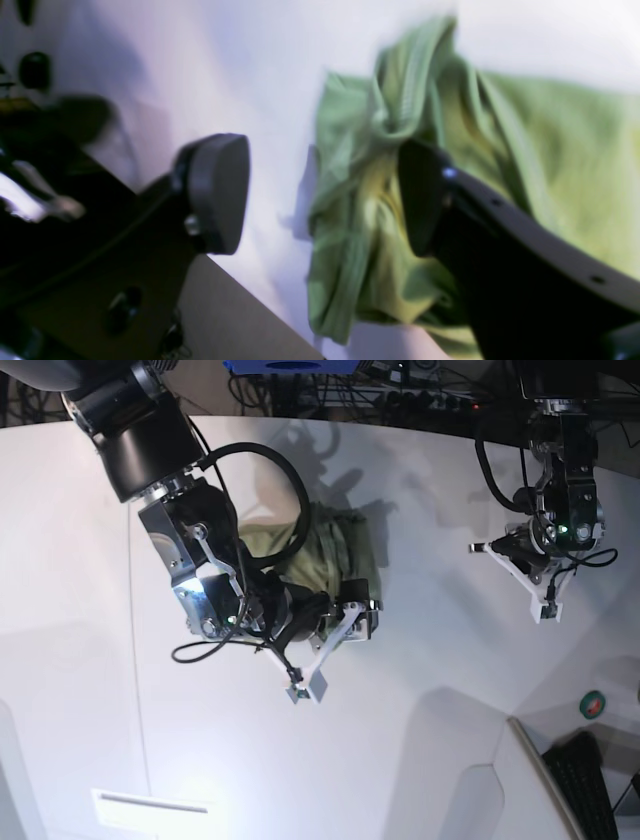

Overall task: Layout the t-shirt on the table in an organized manner, then fold the t-shirt properly
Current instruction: 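Press the bundle down with the right gripper, then withdraw it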

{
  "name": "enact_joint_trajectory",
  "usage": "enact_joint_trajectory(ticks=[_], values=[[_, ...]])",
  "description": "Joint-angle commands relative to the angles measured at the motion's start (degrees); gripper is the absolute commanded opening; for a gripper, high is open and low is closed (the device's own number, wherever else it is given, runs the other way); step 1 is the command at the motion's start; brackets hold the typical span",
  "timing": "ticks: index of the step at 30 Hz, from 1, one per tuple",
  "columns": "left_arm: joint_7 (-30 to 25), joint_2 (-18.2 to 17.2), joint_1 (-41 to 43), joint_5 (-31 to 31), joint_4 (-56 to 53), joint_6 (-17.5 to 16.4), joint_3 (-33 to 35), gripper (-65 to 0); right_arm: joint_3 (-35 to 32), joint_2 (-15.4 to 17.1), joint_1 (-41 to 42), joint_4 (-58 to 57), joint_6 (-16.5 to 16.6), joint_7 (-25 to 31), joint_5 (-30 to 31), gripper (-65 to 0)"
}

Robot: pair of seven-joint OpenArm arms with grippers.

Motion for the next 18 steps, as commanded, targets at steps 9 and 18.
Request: enact_joint_trajectory(ticks=[9, 18], values=[[-0.7, -0.3, 0.2, 0.1, 0.6, -15.2, -19.3, -65.0, 2.1, 2.4, -1.9, 9.4, 0.1, 1.9, 0.6, -23.0], [-0.8, -1.8, 0.5, 0.2, -4.8, -24.7, -35.1, -65.0, 9.2, 3.9, -5.1, 12.6, 0.1, 0.6, 0.4, -65.0]])
